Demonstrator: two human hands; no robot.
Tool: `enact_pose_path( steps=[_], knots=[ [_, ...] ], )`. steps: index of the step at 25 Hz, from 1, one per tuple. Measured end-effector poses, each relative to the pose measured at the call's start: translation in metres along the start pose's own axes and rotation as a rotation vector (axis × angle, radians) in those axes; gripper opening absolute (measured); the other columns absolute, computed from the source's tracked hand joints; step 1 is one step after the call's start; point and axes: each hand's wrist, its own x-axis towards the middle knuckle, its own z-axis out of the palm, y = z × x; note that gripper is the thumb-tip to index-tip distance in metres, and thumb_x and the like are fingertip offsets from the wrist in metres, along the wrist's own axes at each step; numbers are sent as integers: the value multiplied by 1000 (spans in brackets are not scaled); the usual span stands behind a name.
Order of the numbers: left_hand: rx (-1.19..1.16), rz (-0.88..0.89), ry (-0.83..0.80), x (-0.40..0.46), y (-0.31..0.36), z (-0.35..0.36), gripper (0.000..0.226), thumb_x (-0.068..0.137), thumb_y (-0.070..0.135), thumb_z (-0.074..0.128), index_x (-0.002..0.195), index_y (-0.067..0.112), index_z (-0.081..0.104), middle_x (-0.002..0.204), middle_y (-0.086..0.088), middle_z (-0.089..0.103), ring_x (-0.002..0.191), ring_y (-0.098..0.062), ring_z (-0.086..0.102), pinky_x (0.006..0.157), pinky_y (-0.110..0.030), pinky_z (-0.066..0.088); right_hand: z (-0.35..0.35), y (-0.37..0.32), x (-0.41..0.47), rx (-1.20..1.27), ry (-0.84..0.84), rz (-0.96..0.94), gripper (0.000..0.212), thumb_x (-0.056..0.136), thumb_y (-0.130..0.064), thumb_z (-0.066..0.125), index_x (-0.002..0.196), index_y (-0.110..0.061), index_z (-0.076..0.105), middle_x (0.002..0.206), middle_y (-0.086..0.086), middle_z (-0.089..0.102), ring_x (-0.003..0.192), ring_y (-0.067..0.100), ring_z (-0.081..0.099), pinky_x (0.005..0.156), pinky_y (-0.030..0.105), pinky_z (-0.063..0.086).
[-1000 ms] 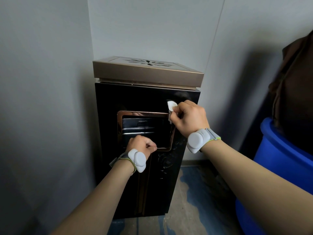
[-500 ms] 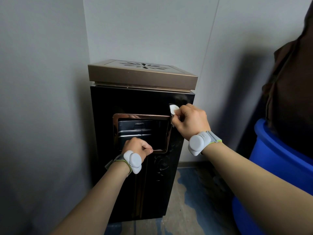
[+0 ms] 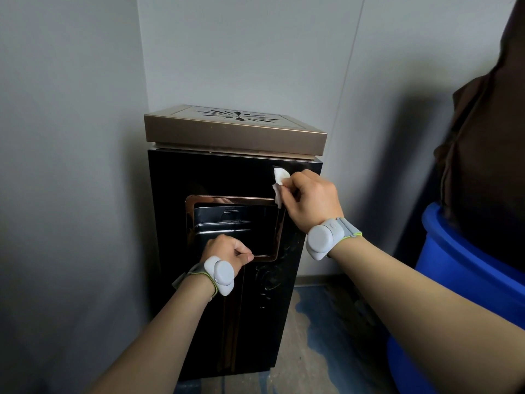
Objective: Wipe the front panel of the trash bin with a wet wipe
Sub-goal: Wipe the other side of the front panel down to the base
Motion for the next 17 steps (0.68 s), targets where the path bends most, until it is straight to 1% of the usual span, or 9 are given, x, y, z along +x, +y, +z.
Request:
enact_pose_path(
  steps=[4,9,14,17],
  knots=[
    [-8,19,-7,-1,-2,0,3,83,26,77,83,26,80,80,16,74,80,0,67,81,-17,52,1,2,-1,-8,14,16,12,89,-16,71,82,-6,68,79,10,62,67,33,58,58,30,41],
    [-6,25,-17,-1,-2,-1,3,83,27,77,83,27,80,82,15,75,82,-1,67,81,-18,52,-1,6,-3,-2,47,83,13,91,-18,67,82,-8,66,79,7,61,68,30,56,59,31,41],
    [-14,25,-13,-2,-3,-1,3,83,26,78,80,27,80,81,16,74,81,1,67,80,-16,52,-6,12,-3,-9,50,146,15,92,-21,64,82,-10,62,82,6,60,70,31,54,61,28,34],
    [-7,16,-12,-2,-2,-1,3,82,27,78,80,27,80,79,16,74,80,-1,68,80,-18,52,-9,16,-4,-18,49,173,14,92,-22,63,84,-10,62,84,7,62,72,32,55,62,29,34]
  ],
)
